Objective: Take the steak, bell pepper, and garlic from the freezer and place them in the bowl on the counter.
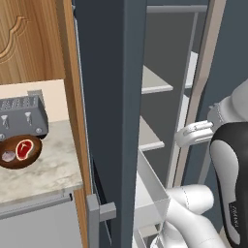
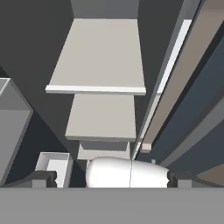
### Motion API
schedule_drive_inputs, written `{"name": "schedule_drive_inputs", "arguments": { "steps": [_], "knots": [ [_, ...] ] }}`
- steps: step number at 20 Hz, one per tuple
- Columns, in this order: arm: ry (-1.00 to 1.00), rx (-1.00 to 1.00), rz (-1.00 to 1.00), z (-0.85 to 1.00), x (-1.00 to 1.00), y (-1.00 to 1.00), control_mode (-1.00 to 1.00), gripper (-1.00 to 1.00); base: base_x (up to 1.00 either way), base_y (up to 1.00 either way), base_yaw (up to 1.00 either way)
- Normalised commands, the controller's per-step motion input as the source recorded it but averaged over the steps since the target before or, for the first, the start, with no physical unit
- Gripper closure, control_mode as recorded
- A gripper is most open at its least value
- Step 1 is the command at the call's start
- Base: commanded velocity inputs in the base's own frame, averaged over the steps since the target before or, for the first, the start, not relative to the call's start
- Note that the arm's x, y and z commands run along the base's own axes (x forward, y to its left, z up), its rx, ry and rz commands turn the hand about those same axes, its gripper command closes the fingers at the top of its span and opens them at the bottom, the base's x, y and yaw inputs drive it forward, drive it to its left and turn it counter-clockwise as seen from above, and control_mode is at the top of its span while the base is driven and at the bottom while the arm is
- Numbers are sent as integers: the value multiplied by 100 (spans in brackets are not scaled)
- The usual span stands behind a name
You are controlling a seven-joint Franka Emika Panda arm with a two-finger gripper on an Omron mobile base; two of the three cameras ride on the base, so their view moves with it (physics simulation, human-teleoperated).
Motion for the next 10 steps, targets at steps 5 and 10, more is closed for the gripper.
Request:
{"name": "schedule_drive_inputs", "arguments": {
  "steps": [5, 10],
  "knots": [
    [0, 0, 0, 0, -1, 0, -100, -100, 0, 0, 0],
    [-13, 0, 8, 31, -20, 0, -100, -100, 0, 0, 0]
  ]
}}
